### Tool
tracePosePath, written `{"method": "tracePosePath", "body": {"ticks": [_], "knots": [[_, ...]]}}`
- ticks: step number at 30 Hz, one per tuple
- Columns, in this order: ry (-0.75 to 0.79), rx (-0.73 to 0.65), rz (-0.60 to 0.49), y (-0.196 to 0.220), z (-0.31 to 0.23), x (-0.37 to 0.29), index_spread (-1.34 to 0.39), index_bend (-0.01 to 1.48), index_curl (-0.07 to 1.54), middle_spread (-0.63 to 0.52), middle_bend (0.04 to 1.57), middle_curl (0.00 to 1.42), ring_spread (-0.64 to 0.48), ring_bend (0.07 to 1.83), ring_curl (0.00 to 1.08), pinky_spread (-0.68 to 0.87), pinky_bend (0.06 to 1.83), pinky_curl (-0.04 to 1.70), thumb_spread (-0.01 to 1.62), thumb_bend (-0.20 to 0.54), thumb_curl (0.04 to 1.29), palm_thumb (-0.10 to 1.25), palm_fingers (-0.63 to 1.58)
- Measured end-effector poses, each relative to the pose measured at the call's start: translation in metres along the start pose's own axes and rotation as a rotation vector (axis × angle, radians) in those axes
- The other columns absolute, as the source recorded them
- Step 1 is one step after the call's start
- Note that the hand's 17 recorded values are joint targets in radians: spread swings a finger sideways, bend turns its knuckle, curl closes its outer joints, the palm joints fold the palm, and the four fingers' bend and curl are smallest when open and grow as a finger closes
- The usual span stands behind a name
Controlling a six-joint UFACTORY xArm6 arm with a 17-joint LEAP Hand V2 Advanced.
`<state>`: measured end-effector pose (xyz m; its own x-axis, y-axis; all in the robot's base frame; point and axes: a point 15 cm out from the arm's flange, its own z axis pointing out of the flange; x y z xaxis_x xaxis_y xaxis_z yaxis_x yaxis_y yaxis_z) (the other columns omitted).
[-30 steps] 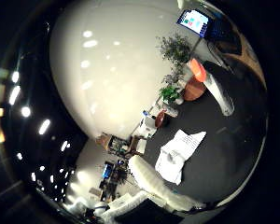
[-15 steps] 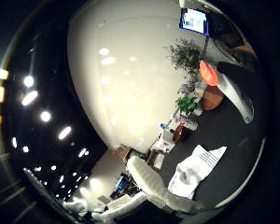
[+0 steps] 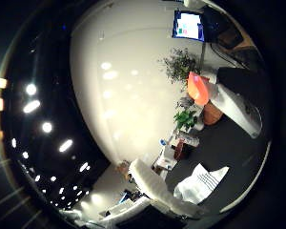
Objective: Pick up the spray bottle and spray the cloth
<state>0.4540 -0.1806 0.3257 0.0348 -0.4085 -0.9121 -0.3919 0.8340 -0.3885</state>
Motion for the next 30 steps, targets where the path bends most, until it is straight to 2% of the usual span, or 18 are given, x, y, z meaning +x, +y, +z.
{"method": "tracePosePath", "body": {"ticks": [7,18,30], "knots": [[-0.003,0.013,0.011,-0.003,0.013,0.012,0.0,0.16,0.28,0.3,0.16,0.23,0.4,0.23,0.25,0.56,0.64,0.28,1.1,-0.024,0.41,0.44,-0.05],[0.044,-0.005,-0.021,0.005,0.047,0.017,0.0,0.16,0.27,0.3,0.17,0.22,0.4,0.23,0.25,0.56,0.62,0.28,1.1,-0.024,0.41,0.44,-0.05],[0.052,-0.007,-0.063,-0.004,0.079,0.005,0.0,0.16,0.27,0.3,0.17,0.22,0.4,0.22,0.26,0.56,0.62,0.29,1.09,-0.024,0.42,0.44,-0.05]]}}
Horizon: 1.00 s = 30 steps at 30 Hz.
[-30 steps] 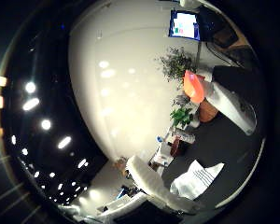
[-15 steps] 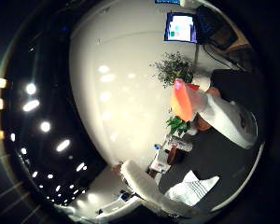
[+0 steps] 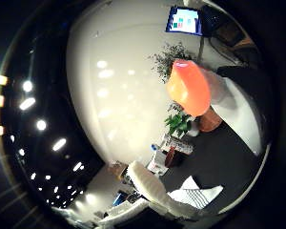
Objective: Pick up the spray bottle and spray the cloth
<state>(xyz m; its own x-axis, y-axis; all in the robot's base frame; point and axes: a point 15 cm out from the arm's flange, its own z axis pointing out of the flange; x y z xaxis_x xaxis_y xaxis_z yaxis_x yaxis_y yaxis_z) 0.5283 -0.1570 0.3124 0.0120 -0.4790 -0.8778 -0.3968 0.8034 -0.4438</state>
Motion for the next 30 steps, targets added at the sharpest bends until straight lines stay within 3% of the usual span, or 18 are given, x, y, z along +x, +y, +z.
{"method": "tracePosePath", "body": {"ticks": [15,23,30], "knots": [[0.005,-0.025,0.041,0.002,0.021,0.022,0.0,0.16,0.27,0.3,0.17,0.22,0.4,0.24,0.26,0.57,0.63,0.3,1.09,-0.024,0.42,0.44,-0.04],[-0.015,-0.068,0.042,0.021,0.039,0.013,-0.01,0.15,0.26,0.28,0.19,0.26,0.36,0.35,0.29,0.64,0.82,0.33,1.08,-0.023,0.42,0.46,0.06],[-0.035,-0.085,0.039,0.025,0.055,-0.001,0.0,0.17,0.27,0.28,0.2,0.29,0.36,0.37,0.28,0.65,0.86,0.32,1.07,-0.025,0.42,0.48,0.06]]}}
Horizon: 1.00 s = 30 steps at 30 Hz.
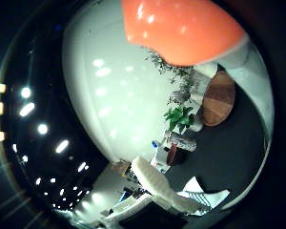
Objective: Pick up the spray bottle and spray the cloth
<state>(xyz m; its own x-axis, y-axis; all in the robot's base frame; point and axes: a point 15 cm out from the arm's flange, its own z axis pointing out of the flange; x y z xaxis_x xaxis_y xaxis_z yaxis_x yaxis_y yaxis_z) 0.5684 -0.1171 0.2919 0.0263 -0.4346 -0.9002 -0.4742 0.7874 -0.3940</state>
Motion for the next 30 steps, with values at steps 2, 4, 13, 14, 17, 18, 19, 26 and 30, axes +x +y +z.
{"method": "tracePosePath", "body": {"ticks": [2,4,13,14,17,18,19,26,30], "knots": [[-0.001,0.007,0.002,-0.002,0.002,-0.002,-0.01,0.16,0.27,0.28,0.2,0.3,0.35,0.43,0.29,0.65,0.85,0.3,1.06,-0.017,0.43,0.51,0.14],[0.008,0.017,0.007,-0.004,0.001,0.0,-0.04,0.16,0.28,0.26,0.21,0.31,0.33,0.48,0.29,0.66,0.85,0.29,1.06,-0.015,0.43,0.54,0.22],[0.014,0.053,0.045,-0.013,0.0,0.008,-0.47,0.19,0.34,-0.36,0.57,0.5,-0.34,1.03,0.48,-0.32,1.0,0.31,0.93,-0.024,0.5,0.77,1.07],[0.014,0.053,0.046,-0.013,0.0,0.008,-0.49,0.22,0.36,-0.38,0.64,0.53,-0.34,1.06,0.5,-0.39,1.01,0.32,0.91,-0.027,0.5,0.78,1.15],[0.016,0.051,0.051,-0.012,0.001,0.011,-0.54,0.38,0.47,-0.4,0.8,0.63,-0.32,1.15,0.54,-0.47,1.13,0.39,0.88,-0.029,0.52,0.78,1.28],[0.012,0.052,0.053,-0.012,0.002,0.011,-0.54,0.41,0.49,-0.4,0.82,0.64,-0.32,1.16,0.55,-0.47,1.14,0.41,0.88,-0.029,0.52,0.78,1.29],[0.011,0.053,0.056,-0.012,0.002,0.011,-0.53,0.5,0.54,-0.38,0.88,0.66,-0.3,1.17,0.56,-0.45,1.17,0.43,0.89,-0.029,0.52,0.77,1.34],[-0.053,0.027,0.061,-0.005,0.007,-0.004,-0.37,0.95,0.72,-0.25,1.17,0.74,-0.25,1.3,0.61,-0.36,1.28,0.52,0.96,0.065,0.64,1.0,1.29],[-0.077,0.014,0.078,-0.003,0.009,-0.011,-0.32,1.03,0.72,-0.21,1.24,0.75,-0.24,1.35,0.64,-0.33,1.31,0.55,0.9,0.054,0.74,1.07,1.24]]}}
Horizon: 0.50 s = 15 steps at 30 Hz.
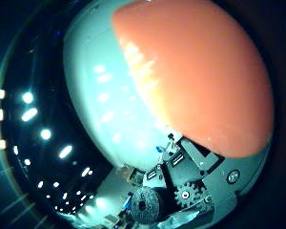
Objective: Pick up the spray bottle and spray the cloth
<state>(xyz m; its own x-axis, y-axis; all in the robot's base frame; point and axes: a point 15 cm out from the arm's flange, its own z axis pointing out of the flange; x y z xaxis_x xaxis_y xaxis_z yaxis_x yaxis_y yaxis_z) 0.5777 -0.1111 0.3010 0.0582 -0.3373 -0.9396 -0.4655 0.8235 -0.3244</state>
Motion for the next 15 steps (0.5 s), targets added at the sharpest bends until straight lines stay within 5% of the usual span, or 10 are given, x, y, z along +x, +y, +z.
{"method": "tracePosePath", "body": {"ticks": [15], "knots": [[0.074,-0.09,-0.064,-0.02,-0.03,-0.027,-0.28,1.12,0.69,-0.18,1.32,0.72,-0.23,1.38,0.66,-0.3,1.33,0.61,0.72,-0.011,0.97,1.09,1.2]]}}
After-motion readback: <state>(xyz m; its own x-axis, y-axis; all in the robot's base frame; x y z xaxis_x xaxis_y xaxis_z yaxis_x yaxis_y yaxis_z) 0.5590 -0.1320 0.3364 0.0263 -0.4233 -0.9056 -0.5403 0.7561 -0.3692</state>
